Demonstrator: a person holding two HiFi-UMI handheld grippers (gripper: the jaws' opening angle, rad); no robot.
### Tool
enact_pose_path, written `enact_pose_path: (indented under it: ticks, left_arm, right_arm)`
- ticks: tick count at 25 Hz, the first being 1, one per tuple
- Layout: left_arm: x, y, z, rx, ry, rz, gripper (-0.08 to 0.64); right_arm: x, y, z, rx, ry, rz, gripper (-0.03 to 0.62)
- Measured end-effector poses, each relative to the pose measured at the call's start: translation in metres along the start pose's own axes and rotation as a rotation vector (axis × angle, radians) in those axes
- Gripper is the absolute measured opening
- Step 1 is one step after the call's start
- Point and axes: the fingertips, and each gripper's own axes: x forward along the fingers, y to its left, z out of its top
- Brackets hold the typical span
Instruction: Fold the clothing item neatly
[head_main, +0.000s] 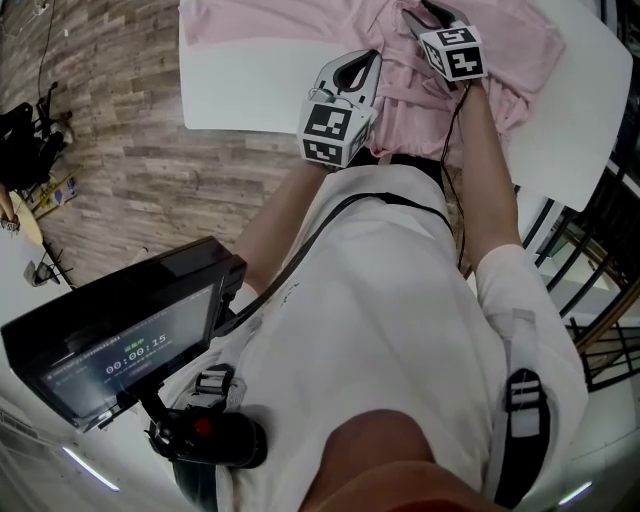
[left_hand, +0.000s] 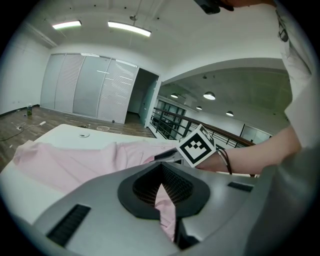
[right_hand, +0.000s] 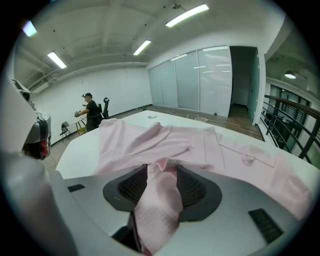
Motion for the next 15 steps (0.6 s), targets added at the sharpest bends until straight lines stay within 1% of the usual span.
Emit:
enact_pose_path:
  ticks: [2, 4, 6, 9, 10, 11, 12, 15]
  left_arm:
    - [0.000, 0.002, 0.000, 0.000, -0.001, 0.006, -0.002]
    - [-0.001, 0.004, 0.000, 0.002, -0.002, 0.011, -0.002]
    - [-0.001, 0.005, -0.001, 0.002, -0.003, 0.015, -0.002]
    - [0.003, 0.005, 0.000, -0.002, -0.005, 0.016, -0.002]
    - [0.004, 0.004, 0.000, -0.002, -0.006, 0.014, -0.002]
    - [0.005, 0.003, 0.000, -0.002, -0.006, 0.012, -0.002]
    - [0.006, 0.002, 0.000, -0.001, -0.007, 0.009, -0.002]
    - [0.007, 0.001, 0.002, 0.003, -0.010, 0.003, -0.002]
  right_arm:
    - [0.008, 0.006, 0.014, -0.036, -0.035, 0.021, 0.186]
    - [0.008, 0.010, 0.022, -0.049, -0.058, 0.030, 0.186]
    - [0.001, 0.011, 0.017, -0.029, -0.055, 0.028, 0.186]
    - [-0.014, 0.006, -0.006, 0.001, -0.011, 0.003, 0.184]
    - [-0.018, 0.004, -0.014, 0.008, 0.006, -0.016, 0.162]
    - [-0.021, 0.001, -0.022, 0.015, 0.023, -0.037, 0.067]
    - [-0.022, 0.000, -0.030, 0.017, 0.044, -0.053, 0.006]
    - [-0.011, 0.005, -0.048, -0.028, 0.110, -0.059, 0.005]
